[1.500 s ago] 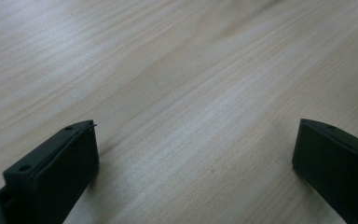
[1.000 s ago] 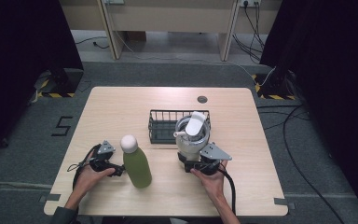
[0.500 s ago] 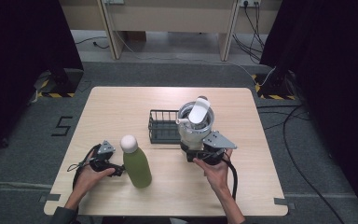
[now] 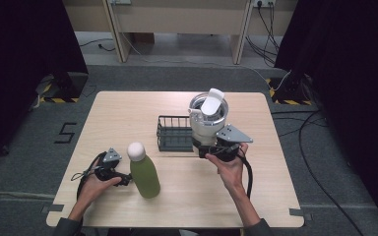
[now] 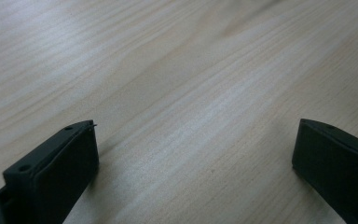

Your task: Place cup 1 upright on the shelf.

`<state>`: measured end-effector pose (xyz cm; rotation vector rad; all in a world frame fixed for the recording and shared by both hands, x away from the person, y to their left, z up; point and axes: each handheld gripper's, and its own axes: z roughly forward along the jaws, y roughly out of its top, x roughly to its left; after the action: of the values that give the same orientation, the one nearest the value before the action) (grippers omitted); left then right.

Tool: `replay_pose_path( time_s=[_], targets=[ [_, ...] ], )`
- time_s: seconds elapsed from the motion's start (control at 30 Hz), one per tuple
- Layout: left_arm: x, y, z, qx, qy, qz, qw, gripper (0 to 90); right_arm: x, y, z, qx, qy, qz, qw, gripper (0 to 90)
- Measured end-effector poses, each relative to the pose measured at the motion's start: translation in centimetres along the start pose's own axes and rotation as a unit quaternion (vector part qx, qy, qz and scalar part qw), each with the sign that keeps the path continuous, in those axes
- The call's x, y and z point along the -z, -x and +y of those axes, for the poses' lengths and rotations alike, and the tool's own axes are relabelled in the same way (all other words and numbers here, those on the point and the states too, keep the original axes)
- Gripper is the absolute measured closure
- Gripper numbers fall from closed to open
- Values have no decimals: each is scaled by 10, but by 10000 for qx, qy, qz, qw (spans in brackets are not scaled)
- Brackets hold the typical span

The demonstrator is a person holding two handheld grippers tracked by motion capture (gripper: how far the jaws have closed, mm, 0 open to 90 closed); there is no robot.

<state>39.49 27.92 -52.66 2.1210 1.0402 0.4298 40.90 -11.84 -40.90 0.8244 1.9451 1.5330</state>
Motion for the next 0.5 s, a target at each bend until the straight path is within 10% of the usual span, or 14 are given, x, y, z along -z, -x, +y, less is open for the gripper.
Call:
replay_pose_path(
  time_s=[0.5],
  targets=[
    [0, 0, 0, 1, -1, 2, 10000, 0, -8, 18, 29, 64, -93, -105, 9999, 116]
  ],
)
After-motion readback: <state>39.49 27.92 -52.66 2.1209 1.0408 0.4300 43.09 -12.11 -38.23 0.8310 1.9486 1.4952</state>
